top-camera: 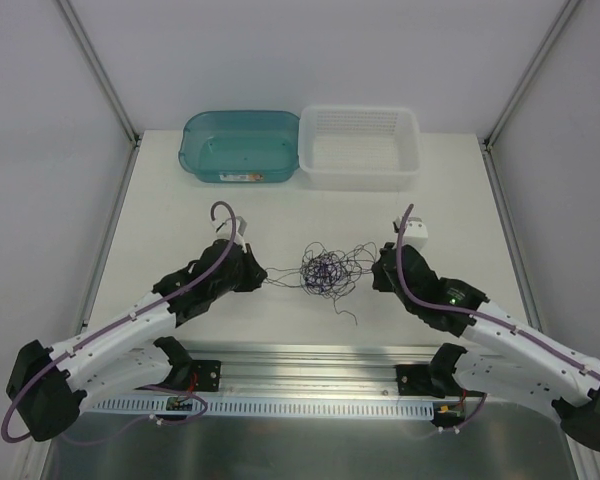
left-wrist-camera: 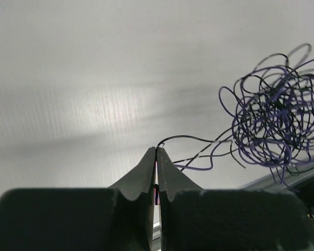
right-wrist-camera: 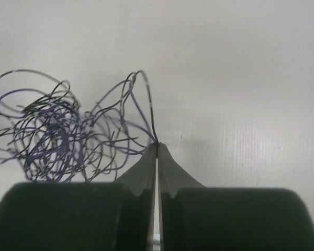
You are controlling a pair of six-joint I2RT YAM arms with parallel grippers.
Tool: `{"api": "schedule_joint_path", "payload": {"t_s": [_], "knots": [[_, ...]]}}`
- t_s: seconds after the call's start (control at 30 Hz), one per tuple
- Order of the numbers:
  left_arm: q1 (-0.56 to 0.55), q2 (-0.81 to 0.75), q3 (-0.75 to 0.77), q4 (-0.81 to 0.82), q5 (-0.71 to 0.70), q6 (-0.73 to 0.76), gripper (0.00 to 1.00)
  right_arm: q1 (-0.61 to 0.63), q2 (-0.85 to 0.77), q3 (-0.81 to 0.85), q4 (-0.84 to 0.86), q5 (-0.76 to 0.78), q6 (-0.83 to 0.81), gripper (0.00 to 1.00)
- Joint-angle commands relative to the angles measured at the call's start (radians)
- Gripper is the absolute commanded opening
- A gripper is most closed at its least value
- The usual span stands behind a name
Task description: Untangle the cables
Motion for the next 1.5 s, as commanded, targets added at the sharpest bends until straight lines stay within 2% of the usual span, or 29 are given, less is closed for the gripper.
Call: {"api": "schedule_joint_path", "payload": {"t_s": [0.0, 0.07, 0.17, 0.2, 0.27, 0.3, 0.33, 0.4, 0.43, 0.53, 0.6, 0.73, 1.03, 1.33, 1.43, 1.47], "knots": [[0.019, 0.018, -0.097, -0.04, -0.056, -0.152, 0.0, -0.018, 0.079, -0.021, -0.093, 0.066, 0.058, 0.01], [0.027, 0.047, -0.129, -0.036, -0.053, -0.197, 0.0, -0.02, 0.124, -0.018, -0.104, 0.038, 0.08, 0.02], [0.028, 0.061, -0.131, -0.04, -0.033, -0.211, 0.0, -0.018, 0.156, -0.018, -0.096, 0.02, 0.087, 0.15], [0.028, 0.056, -0.123, -0.038, -0.024, -0.197, 0.08, -0.018, 0.154, -0.013, -0.096, 0.015, 0.083, 0.26], [0.027, 0.024, -0.096, -0.04, 0.01, -0.162, 0.25, -0.018, 0.156, 0.018, -0.11, 0.006, 0.051, 0.34], [0.027, 0.013, -0.083, -0.038, 0.025, -0.108, 0.34, -0.014, 0.156, 0.03, -0.113, -0.005, 0.034, 0.41], [0.027, 0.004, -0.073, -0.04, 0.039, -0.08, 0.47, -0.009, 0.154, 0.054, -0.113, -0.026, 0.022, 0.45], [0.027, -0.028, -0.044, -0.04, 0.09, -0.021, 0.62, 0.012, 0.15, 0.071, -0.111, -0.038, 0.002, 0.55], [0.027, -0.036, -0.036, -0.04, 0.113, -0.002, 0.74, 0.015, 0.148, 0.081, -0.105, -0.061, -0.008, 0.57], [0.027, -0.056, -0.008, -0.04, 0.211, 0.043, 0.82, 0.025, 0.151, 0.087, -0.075, -0.133, -0.012, 0.61], [0.025, -0.045, 0.01, -0.038, 0.289, 0.052, 0.82, 0.026, 0.15, 0.062, -0.032, -0.187, 0.0, 0.61], [-0.022, 0.014, 0.033, -0.038, 0.334, -0.012, 0.83, 0.026, 0.167, 0.013, 0.017, -0.21, 0.043, 0.61], [-0.24, 0.212, 0.148, -0.04, 0.115, -0.068, 0.86, 0.026, 0.155, -0.151, 0.111, -0.353, 0.112, 0.57], [-0.292, 0.531, 0.276, -0.043, 0.016, -0.01, 0.86, 0.026, 0.122, -0.194, 0.162, -0.374, 0.129, 0.55], [-0.292, 0.596, 0.294, -0.044, -0.013, -0.022, 0.82, 0.025, 0.128, -0.234, 0.27, -0.429, 0.141, 0.54], [-0.291, 0.604, 0.289, -0.044, -0.025, -0.037, 0.76, 0.028, 0.138, -0.255, 0.298, -0.449, 0.147, 0.54]]}}
